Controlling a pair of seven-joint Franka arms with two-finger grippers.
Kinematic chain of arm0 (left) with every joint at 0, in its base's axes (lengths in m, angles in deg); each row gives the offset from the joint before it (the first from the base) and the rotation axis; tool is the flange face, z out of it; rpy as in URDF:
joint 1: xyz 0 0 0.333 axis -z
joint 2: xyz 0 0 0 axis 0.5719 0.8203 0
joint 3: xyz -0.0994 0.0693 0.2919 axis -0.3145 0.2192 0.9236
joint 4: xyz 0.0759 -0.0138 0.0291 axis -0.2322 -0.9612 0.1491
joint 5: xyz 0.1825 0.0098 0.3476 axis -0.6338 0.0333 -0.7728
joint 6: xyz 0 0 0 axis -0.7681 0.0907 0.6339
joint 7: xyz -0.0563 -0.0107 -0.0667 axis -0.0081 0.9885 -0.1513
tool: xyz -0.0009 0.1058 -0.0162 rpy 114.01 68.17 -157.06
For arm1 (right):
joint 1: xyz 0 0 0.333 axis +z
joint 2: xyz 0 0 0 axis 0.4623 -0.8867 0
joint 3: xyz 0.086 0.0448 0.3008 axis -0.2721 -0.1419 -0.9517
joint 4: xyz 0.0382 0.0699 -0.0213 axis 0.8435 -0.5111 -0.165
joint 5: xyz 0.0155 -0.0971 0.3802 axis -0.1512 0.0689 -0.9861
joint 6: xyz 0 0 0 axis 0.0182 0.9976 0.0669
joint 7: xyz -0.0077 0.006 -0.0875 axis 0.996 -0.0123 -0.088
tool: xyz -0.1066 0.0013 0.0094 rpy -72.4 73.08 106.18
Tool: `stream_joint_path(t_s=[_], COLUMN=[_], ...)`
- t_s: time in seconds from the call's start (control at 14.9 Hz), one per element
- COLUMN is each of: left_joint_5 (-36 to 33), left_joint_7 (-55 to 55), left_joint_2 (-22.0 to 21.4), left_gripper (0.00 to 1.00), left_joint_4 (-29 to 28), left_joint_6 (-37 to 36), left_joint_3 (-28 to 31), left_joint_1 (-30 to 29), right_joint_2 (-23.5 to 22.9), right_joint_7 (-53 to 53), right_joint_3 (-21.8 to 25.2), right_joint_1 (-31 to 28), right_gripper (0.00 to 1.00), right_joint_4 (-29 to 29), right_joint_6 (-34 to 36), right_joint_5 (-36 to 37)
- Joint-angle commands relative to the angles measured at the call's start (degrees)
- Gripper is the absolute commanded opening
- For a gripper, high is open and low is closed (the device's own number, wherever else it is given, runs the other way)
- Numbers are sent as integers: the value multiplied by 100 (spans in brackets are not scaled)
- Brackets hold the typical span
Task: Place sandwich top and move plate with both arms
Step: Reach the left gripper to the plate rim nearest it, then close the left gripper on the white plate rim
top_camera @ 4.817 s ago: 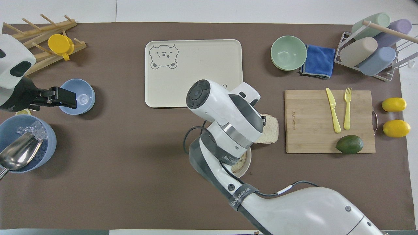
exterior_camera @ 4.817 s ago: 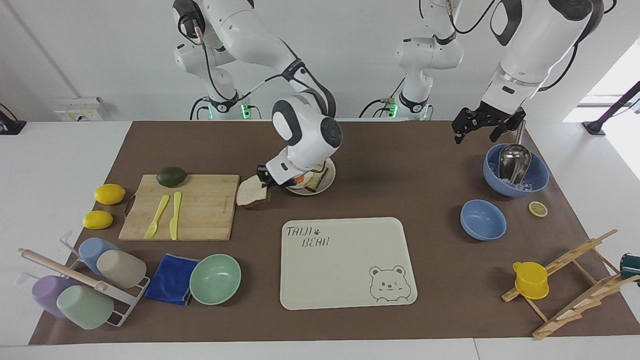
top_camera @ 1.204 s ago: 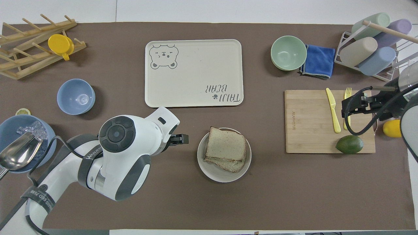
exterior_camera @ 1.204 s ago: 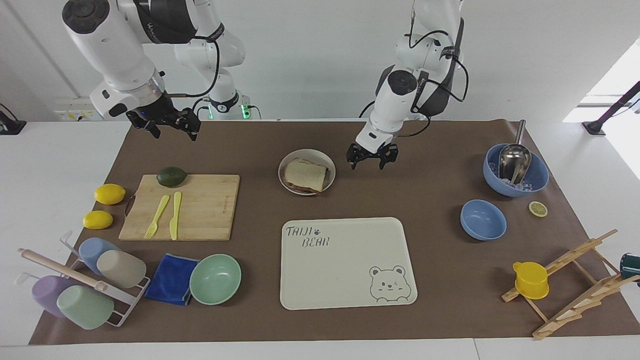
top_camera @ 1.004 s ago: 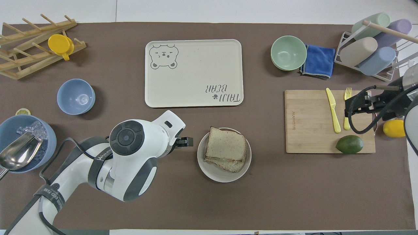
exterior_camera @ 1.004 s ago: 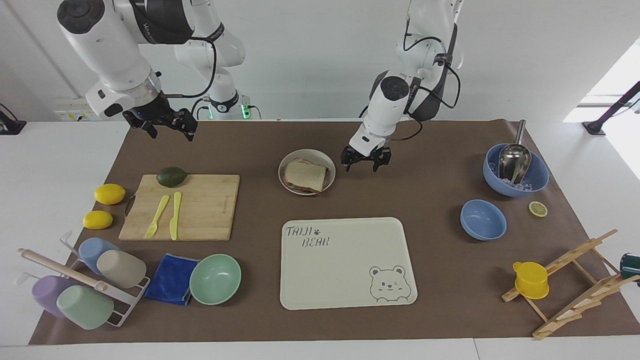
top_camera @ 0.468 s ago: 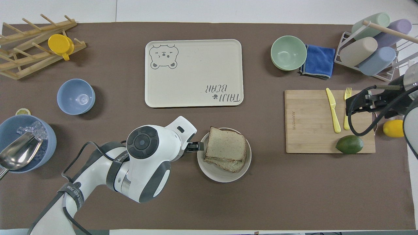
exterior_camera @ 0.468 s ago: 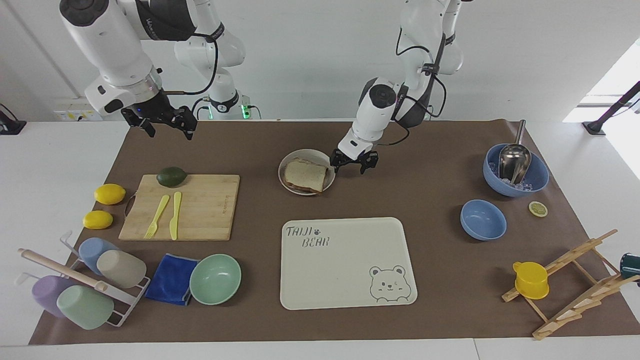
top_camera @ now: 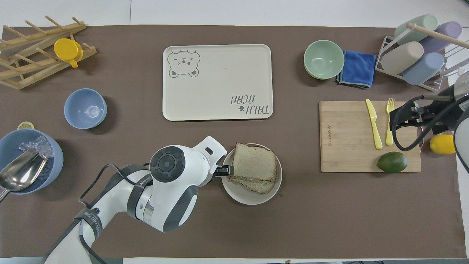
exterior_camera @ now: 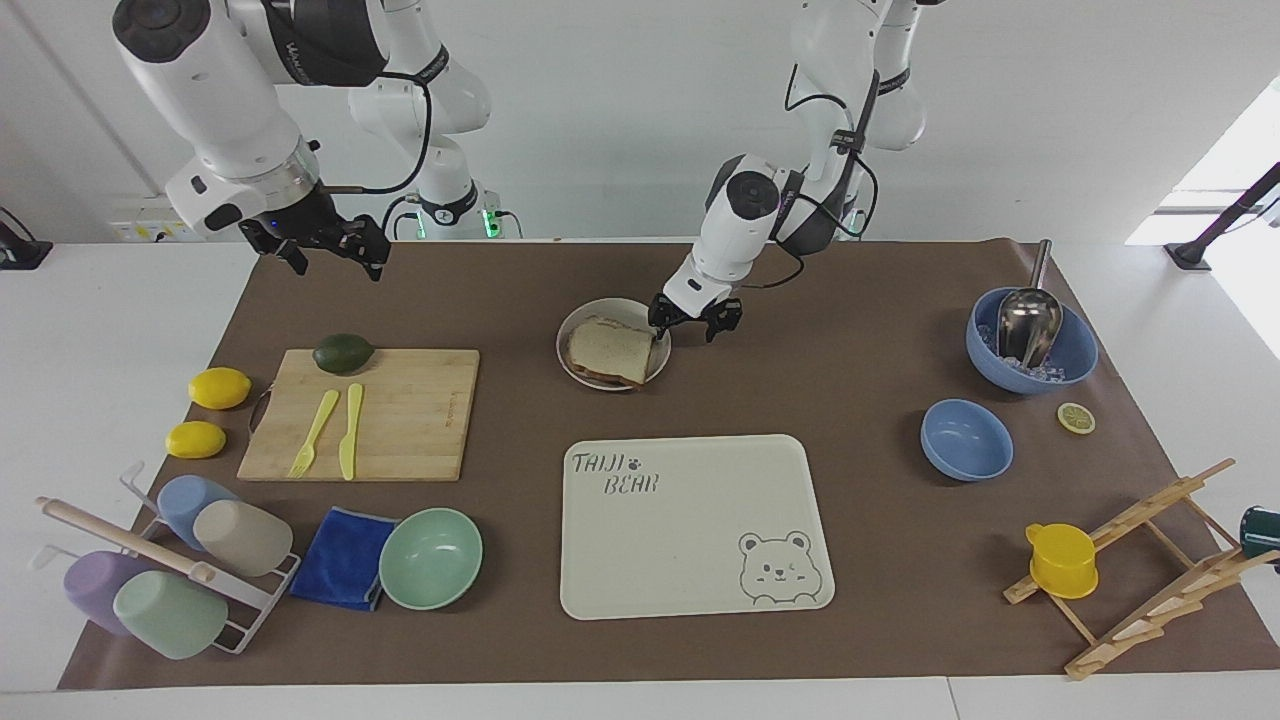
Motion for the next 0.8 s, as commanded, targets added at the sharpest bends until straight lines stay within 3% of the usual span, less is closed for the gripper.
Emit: stream_joint_path(t_s=[0.0, 0.4, 0.74], left_joint_5=[209, 332, 350], left_joint_7=[133, 142, 134], left_joint_2=[-32, 64, 275], left_gripper=[87, 64, 59], left_joint_4=[-152, -152, -161], left_joint_6=[115, 185, 431], left_joint_3=[73, 73, 73], left_joint_1=[137, 251, 418], right_joint_2=[-84, -6, 3], right_joint_7=[168, 361, 599], right_joint_3=[-8, -8, 44], right_joint_1=[-114, -140, -167], right_gripper=[100, 100, 100], right_joint_4=[165, 261, 253], right_joint_6=[79, 53, 70], right_joint_5=[3, -6, -270])
